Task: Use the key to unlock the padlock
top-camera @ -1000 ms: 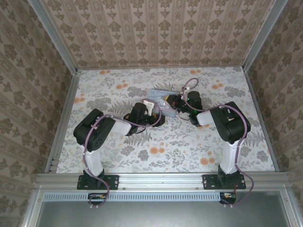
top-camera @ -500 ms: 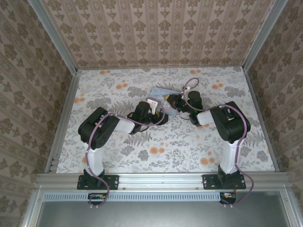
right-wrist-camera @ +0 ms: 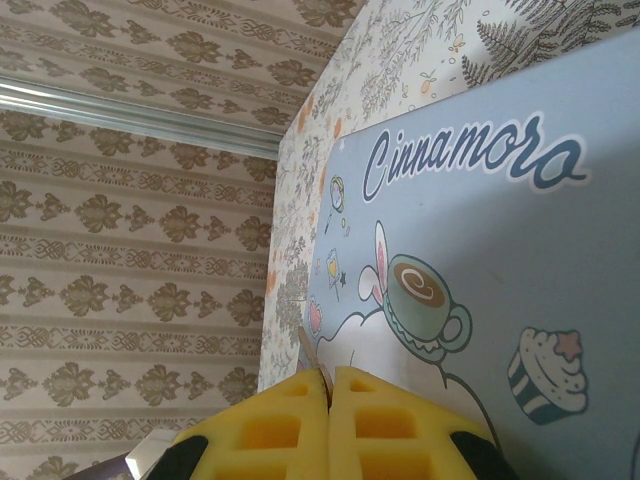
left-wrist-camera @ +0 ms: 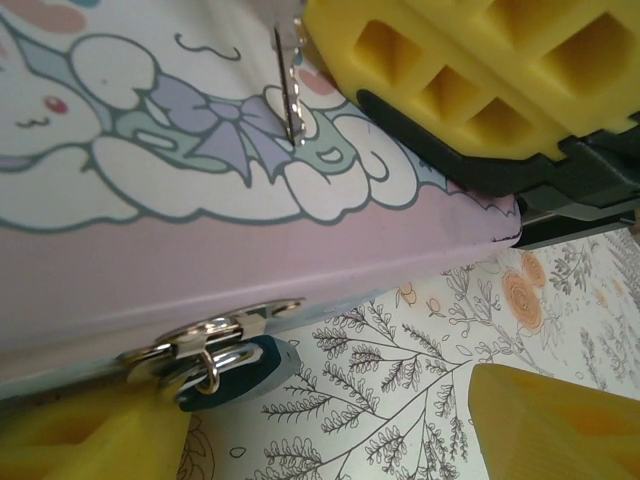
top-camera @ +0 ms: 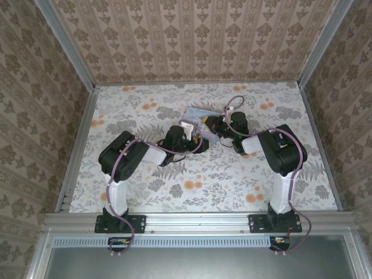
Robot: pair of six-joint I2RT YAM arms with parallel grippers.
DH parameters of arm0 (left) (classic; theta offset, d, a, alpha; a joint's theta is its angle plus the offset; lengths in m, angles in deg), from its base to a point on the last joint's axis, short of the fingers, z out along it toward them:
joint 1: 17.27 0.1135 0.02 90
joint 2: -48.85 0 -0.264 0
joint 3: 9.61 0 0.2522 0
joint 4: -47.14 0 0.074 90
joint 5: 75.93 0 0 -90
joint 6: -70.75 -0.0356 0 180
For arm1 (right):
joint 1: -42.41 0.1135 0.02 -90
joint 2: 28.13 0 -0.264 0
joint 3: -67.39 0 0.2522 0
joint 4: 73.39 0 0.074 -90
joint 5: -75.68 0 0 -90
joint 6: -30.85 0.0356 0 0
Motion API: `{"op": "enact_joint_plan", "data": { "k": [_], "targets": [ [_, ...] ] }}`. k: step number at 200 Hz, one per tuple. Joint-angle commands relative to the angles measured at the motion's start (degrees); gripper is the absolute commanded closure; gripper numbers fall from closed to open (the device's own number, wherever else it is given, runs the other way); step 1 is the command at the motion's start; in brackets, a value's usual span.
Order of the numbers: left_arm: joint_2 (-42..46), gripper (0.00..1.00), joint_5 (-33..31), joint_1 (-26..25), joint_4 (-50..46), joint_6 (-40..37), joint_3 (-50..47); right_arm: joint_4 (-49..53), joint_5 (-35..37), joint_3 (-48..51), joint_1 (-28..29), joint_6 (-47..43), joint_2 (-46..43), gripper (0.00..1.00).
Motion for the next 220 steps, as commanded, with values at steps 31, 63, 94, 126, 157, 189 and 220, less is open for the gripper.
{"op": "enact_joint_plan", "data": {
  "k": [31, 63, 94, 126, 157, 189, 220],
  "targets": [
    [-4.41, 0.26, 1.71, -0.55, 9.84, 8.91, -1.23, 0.64, -0.72, -0.4, 0.01, -0.17, 2.0, 1.0],
    [-6.57, 0.27, 1.68, -0.53, 15.02, 12.9, -2.02, 0.68, -0.78, -0.4, 0.09, -0.07, 2.15, 1.0],
    [-4.07, 0.33, 0.34, -0.71, 19.65, 15.08, -5.73, 0.55, -0.86, -0.4, 0.07, 0.01, 2.19, 1.0],
    [-2.98, 0.34, -0.23, -1.08, 18.67, 14.58, -5.36, 0.64, -1.02, -0.52, 0.05, 0.15, 2.3, 1.0],
    [-6.55, 0.34, -0.41, -0.86, 19.09, 15.74, -3.06, 0.73, -1.04, -0.58, 0.03, 0.19, 2.21, 1.0],
    [-8.91, 0.34, -1.73, -0.6, 19.83, 17.19, -1.94, 0.82, -1.07, -0.49, 0.05, 0.22, 2.2, 1.0],
    [-9.81, 0.37, -3.14, -0.21, 19.25, 17.9, -1.45, 0.94, -1.07, -0.47, 0.05, 0.14, 2.29, 1.0]
  ]
}}
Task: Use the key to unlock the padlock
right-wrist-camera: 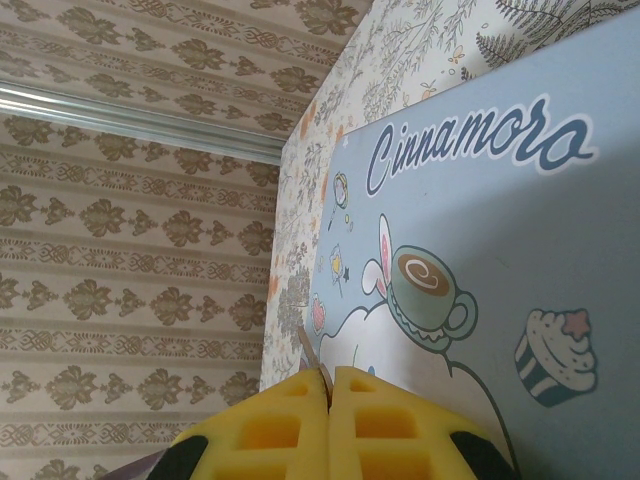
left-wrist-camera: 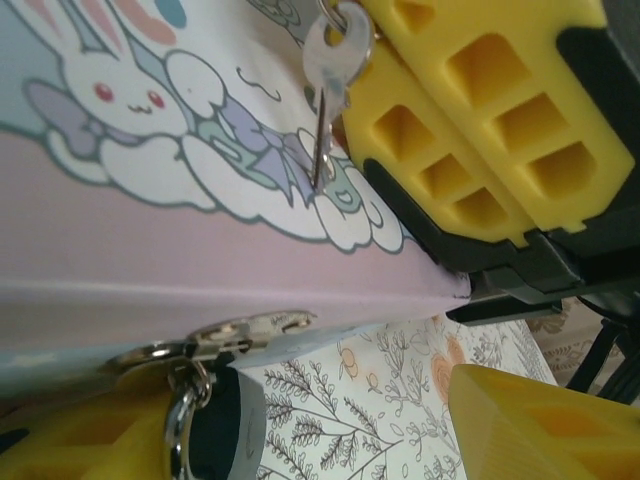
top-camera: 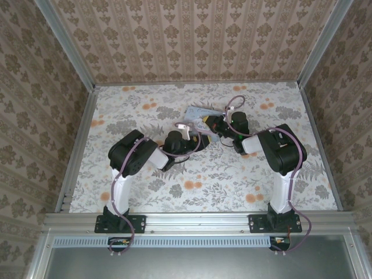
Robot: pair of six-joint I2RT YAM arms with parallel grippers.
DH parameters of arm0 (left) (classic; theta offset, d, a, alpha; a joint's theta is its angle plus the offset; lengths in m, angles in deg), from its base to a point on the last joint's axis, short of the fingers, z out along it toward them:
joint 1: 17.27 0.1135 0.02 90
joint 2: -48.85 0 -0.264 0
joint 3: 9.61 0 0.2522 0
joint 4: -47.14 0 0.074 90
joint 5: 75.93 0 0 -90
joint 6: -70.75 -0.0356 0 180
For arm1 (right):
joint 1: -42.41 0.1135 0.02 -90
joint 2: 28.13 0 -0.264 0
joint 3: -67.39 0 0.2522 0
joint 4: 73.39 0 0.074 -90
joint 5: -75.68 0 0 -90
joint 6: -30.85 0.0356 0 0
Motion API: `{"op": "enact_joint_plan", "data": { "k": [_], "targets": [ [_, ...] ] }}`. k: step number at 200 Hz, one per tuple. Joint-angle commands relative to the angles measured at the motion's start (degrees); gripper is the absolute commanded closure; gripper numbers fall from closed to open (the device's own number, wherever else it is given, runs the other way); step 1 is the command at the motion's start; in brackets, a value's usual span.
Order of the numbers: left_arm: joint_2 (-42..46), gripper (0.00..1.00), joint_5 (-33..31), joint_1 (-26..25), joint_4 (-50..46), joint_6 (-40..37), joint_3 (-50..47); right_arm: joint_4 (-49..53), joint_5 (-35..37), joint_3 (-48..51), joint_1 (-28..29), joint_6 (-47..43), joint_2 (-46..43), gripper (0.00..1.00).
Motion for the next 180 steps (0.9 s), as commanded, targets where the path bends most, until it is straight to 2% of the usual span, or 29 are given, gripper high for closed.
{"op": "enact_joint_plan", "data": {
  "k": [1, 129, 180],
  "targets": [
    [-2.47, 0.37, -1.67, 0.25, -1.79, 1.67, 0.44, 1.95, -0.89, -0.39, 0.5, -0.08, 1.73, 1.0],
    [-2.9, 0.72, -3.2, 1.04, -1.37, 2.25, -1.66, 1.8, -1.22, -0.49, 0.43, 0.07, 1.79, 1.0],
    [-2.96, 0.85, -3.55, 1.84, -0.34, 3.43, -2.36, 4.5, -2.45, -1.51, 0.08, -0.93, -1.76, 1.0]
  ]
}}
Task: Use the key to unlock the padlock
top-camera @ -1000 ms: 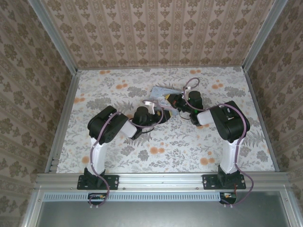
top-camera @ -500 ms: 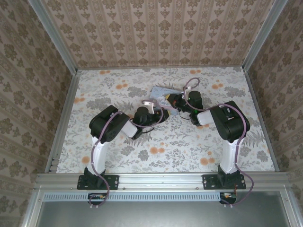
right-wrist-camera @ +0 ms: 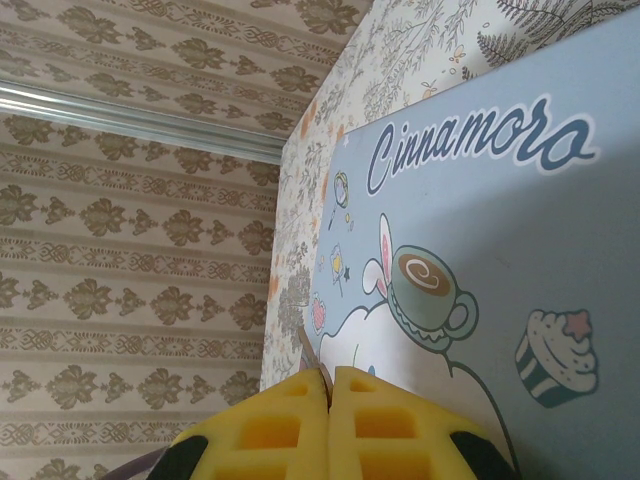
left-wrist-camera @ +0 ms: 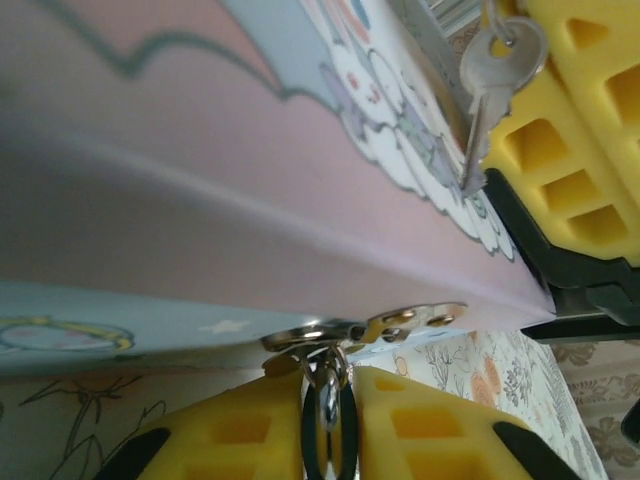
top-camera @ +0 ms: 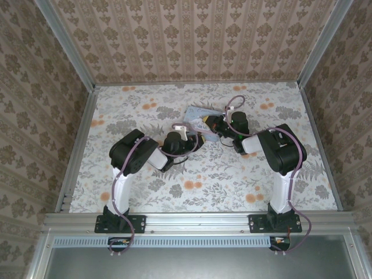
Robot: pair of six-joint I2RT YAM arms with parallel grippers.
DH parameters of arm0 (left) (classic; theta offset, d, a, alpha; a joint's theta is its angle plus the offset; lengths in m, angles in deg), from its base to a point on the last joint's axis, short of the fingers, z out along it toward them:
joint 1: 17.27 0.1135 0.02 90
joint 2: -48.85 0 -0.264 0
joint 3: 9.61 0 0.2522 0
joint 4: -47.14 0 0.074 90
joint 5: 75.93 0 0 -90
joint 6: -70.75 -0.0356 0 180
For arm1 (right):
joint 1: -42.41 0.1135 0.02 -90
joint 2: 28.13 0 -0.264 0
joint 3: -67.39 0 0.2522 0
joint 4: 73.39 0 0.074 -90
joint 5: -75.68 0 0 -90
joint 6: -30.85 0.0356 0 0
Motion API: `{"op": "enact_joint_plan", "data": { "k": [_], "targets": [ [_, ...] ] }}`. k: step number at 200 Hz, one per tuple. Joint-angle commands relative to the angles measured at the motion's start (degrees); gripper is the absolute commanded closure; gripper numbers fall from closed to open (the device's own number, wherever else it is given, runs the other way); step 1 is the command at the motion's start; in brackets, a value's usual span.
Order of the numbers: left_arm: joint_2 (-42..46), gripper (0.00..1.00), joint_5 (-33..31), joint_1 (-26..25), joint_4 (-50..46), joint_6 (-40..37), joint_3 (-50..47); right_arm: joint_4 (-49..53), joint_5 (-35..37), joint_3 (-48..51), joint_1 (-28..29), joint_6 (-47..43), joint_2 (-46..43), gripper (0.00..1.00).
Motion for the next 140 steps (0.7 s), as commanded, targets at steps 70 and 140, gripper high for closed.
{"op": "enact_joint_plan", "data": {
  "k": [70, 140],
  "targets": [
    [-1.1, 0.96, -1.42, 1.45, 4.03, 4.32, -4.68, 6.91, -4.42, 5.75, 0.15, -2.88, -14.49, 1.0],
    [4.73, 1.0, -2.22, 2.76, 5.71, 7.78, -10.2, 2.74, -4.52, 24.31, 2.44, -3.79, -23.23, 1.0]
  ]
}}
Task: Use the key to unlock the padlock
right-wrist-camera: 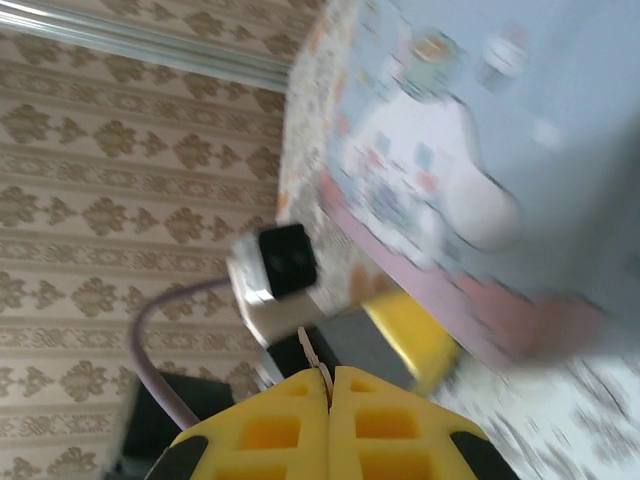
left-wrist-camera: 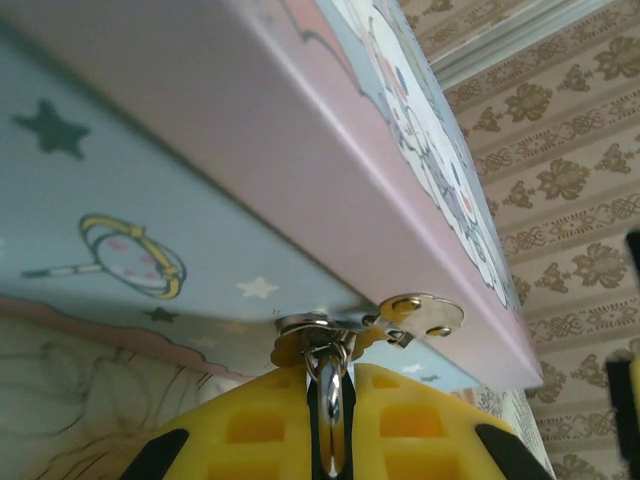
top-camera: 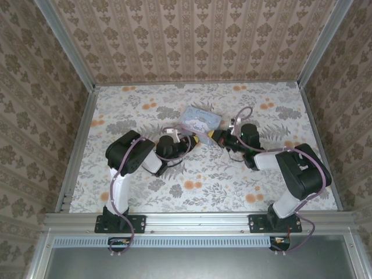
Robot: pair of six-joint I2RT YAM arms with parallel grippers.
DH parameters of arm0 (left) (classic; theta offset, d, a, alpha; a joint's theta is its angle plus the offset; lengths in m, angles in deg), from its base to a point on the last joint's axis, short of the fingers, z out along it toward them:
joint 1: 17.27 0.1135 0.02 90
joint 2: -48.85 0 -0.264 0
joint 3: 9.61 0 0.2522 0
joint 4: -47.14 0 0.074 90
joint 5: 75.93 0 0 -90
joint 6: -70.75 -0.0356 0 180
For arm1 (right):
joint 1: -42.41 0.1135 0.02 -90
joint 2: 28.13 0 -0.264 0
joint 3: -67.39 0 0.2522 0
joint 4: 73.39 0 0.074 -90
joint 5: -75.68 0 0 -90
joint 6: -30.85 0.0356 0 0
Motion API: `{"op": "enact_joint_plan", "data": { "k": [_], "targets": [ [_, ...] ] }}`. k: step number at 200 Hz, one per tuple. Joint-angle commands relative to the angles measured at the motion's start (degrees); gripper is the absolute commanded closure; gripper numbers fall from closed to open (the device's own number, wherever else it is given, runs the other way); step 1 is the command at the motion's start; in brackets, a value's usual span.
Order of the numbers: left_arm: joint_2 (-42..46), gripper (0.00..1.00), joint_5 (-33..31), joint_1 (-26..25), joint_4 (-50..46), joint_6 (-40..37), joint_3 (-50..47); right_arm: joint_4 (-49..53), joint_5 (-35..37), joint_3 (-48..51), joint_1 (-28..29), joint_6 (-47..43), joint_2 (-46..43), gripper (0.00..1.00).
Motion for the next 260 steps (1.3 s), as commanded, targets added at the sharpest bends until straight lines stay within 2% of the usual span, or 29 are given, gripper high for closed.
{"op": "enact_joint_plan", "data": {
  "k": [1, 53, 137, 260],
  "targets": [
    [2.5, 1.0, -0.76, 0.47, -2.17, 2.06, -2.4, -2.24, -0.57, 4.43, 1.46, -2.01, -2.82, 1.0],
    [3.95, 1.0, 1.2, 0.91, -2.24, 7.62, -3.48, -6.31, 2.6, 9.8, 5.63, -0.63, -1.02, 1.0],
    [5.9, 1.0, 4.68, 0.63, -1.49, 15.6, -3.68, -21.01, 6.81, 8.04, 8.04, 6.93, 12.34, 1.0],
    [5.62, 1.0, 4.51, -1.86, -1.07, 19.1, -1.81, -20.78, 10.4, 7.33, 8.04, 8.59, 13.64, 1.0]
  ]
}}
